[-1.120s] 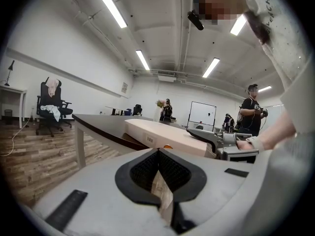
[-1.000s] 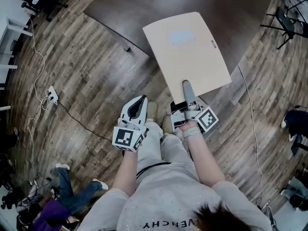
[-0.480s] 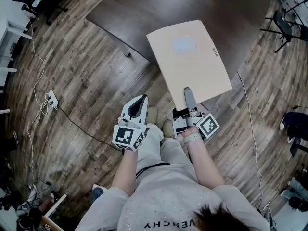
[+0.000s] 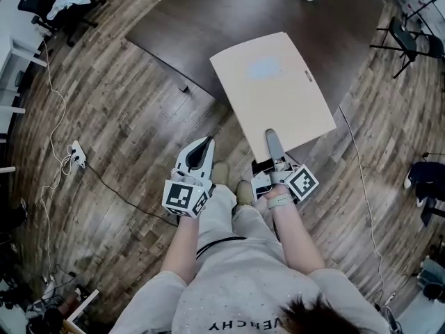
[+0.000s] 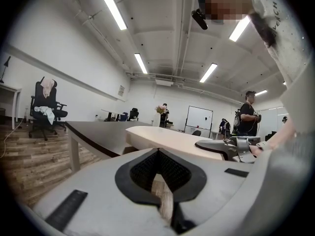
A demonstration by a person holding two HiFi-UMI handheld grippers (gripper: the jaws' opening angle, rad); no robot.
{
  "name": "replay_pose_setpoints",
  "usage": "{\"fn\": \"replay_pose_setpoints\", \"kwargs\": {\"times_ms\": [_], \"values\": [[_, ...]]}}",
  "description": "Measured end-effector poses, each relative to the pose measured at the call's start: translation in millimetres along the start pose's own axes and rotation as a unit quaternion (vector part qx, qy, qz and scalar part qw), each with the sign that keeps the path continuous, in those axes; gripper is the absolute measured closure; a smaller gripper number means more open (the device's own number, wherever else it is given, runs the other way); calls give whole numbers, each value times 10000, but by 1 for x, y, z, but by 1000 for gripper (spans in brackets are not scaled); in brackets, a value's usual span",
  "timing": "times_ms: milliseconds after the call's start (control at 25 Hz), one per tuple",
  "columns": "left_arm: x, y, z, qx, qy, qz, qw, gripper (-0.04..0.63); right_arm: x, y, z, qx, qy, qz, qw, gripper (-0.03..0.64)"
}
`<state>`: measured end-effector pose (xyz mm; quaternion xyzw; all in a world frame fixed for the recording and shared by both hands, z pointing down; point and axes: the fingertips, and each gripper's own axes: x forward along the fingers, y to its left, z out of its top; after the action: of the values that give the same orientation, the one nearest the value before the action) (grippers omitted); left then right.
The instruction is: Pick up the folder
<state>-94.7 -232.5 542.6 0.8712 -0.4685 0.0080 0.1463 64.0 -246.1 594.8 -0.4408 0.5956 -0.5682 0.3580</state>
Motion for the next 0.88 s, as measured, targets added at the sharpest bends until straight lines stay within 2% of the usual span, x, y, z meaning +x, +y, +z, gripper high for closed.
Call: {"fn": "replay_pose_setpoints", "kwargs": {"times_ms": [320, 440, 880], "values": [[2, 2, 20, 67, -81, 14, 9999, 597, 4, 20, 9, -556, 231, -3, 9982, 354], [-1, 4, 26, 67, -101, 39, 9999, 597, 5, 30, 10, -913, 327, 28, 9953, 354], [4, 7, 61, 114, -208, 155, 9996, 597, 5, 63, 38, -1597, 405, 115, 9863, 354]]}}
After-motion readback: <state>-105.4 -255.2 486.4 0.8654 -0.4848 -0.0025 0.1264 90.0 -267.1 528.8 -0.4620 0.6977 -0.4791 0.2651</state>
